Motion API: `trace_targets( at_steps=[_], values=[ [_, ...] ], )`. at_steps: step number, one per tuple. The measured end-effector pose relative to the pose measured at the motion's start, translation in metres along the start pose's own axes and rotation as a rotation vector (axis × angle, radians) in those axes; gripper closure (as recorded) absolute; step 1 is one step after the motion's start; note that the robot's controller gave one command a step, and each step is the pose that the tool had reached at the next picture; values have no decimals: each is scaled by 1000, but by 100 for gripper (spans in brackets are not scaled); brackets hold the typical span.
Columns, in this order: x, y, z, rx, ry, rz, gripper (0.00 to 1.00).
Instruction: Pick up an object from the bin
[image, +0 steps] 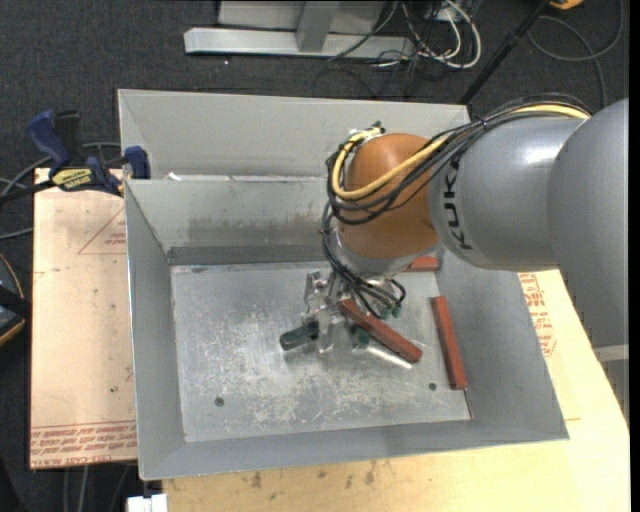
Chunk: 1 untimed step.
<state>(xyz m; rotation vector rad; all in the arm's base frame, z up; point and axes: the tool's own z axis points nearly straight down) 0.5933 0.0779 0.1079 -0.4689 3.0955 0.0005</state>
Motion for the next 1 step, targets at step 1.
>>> trace_targets(
  at_steps=[1],
  values=[
    [94, 6, -195, -2, 10, 96, 100]
  ],
)
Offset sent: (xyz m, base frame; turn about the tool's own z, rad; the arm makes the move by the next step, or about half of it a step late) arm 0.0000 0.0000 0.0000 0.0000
